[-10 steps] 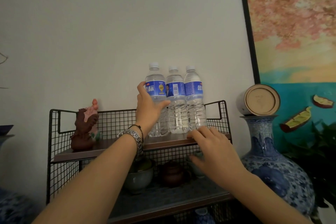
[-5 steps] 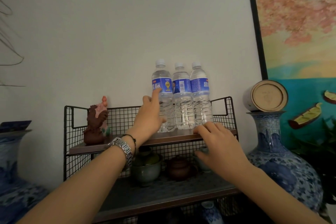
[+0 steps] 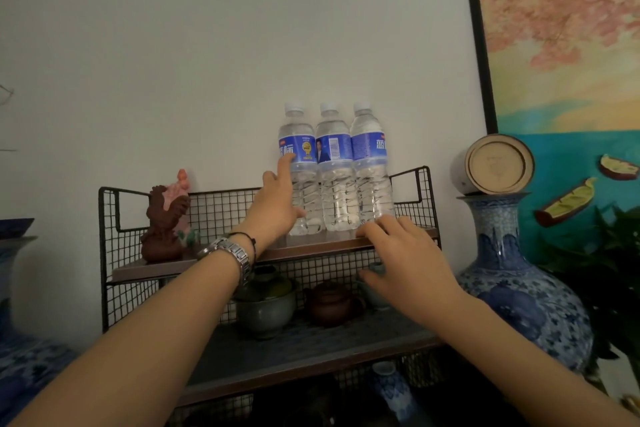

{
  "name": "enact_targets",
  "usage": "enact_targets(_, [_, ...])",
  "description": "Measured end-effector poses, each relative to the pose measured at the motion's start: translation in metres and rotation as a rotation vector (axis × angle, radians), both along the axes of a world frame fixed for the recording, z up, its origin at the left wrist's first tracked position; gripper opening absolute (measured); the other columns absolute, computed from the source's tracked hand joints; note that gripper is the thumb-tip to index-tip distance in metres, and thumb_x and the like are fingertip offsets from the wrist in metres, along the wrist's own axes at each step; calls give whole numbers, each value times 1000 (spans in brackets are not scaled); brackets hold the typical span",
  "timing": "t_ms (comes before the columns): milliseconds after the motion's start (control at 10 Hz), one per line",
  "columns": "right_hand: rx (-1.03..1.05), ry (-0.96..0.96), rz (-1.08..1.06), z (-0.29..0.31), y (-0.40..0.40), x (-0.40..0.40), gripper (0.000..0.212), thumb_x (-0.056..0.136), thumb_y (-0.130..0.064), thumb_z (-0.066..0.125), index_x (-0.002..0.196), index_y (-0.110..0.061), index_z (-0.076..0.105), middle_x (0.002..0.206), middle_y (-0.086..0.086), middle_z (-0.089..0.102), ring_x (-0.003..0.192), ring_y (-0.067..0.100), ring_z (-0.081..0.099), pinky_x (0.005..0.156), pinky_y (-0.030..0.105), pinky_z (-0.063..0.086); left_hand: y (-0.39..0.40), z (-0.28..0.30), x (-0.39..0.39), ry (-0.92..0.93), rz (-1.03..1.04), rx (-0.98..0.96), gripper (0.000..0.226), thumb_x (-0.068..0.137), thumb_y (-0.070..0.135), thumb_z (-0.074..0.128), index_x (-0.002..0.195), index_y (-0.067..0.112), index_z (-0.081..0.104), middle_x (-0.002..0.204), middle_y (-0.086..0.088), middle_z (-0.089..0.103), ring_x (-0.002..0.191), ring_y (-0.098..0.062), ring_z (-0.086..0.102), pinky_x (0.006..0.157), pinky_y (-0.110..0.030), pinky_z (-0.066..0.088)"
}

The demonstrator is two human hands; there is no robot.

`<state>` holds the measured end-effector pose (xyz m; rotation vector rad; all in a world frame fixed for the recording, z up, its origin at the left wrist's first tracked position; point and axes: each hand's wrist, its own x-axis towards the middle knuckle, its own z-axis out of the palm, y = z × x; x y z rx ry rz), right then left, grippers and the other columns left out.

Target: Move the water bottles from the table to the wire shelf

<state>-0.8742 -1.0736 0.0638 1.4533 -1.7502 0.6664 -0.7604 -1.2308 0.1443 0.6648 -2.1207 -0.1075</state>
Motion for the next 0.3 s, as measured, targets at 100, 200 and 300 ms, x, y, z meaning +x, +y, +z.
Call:
enact_targets(100, [6, -5, -18, 0, -1, 0, 47, 76, -27, 72, 118, -20, 52, 116, 1, 55, 107, 21, 49, 93, 34, 43, 1, 1, -2, 9, 13, -6, 94, 83, 6, 72, 149, 27, 9, 133, -18, 37, 105, -31, 57, 84, -34, 44])
enact_targets(200, [4, -17, -16, -3, 0, 0, 47, 75, -26, 72, 117, -20, 52, 116, 1, 55, 107, 22, 49, 92, 34, 43, 1, 0, -3, 9, -3, 22, 95, 82, 7, 73, 149, 28, 9, 135, -18, 36, 112, -35, 55, 89, -38, 46])
enact_targets(300, [47, -41, -44, 4, 0, 3, 49, 76, -30, 72, 119, -21, 50, 119, 1, 54, 108, 21, 48, 93, 34, 43, 0, 9, 4, -58, -29, 52, 98, 81, 15, 76, 151, 27, 8, 139, -18, 40, 120, -35, 52, 97, -43, 45])
